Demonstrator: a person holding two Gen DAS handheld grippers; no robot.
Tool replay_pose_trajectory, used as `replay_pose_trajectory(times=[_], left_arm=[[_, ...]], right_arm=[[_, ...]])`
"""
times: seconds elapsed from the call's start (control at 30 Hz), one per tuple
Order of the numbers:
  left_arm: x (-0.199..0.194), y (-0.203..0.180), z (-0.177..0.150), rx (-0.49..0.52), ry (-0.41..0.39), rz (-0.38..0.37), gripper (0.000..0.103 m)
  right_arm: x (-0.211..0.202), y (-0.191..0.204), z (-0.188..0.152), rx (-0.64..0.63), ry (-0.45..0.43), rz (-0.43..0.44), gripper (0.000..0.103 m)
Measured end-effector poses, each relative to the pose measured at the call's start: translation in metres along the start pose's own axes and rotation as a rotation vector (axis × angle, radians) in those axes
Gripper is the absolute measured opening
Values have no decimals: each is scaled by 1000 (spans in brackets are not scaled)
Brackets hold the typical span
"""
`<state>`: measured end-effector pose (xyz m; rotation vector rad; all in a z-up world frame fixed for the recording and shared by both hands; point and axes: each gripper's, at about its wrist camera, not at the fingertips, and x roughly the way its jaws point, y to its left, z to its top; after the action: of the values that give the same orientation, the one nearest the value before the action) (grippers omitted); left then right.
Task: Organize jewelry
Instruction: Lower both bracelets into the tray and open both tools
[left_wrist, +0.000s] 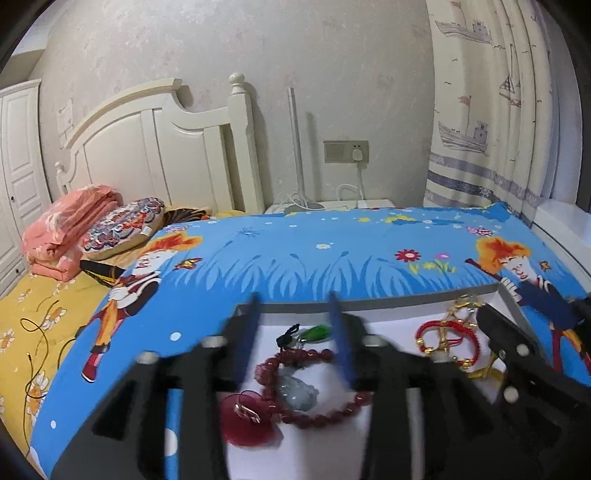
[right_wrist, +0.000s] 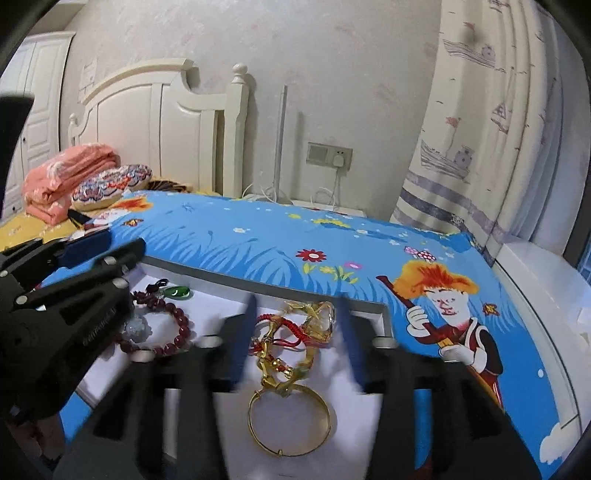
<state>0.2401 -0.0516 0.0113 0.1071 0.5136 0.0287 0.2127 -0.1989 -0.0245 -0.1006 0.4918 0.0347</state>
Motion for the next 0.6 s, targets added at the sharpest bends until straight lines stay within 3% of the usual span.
replay_pose_trajectory(times=[0.13,0.3,0.6], left_arm=[[-6,8,-4,-7,1,5,57],[-24,16,-16,-3,2,29,81],[-63,30,-52,-65,23,32,91]], right_arm=[[-10,-3,-6,18,-4,5,50],[-26,-1,-20,26,-1,32,50],[-66,2,-59,67,3,96,50]])
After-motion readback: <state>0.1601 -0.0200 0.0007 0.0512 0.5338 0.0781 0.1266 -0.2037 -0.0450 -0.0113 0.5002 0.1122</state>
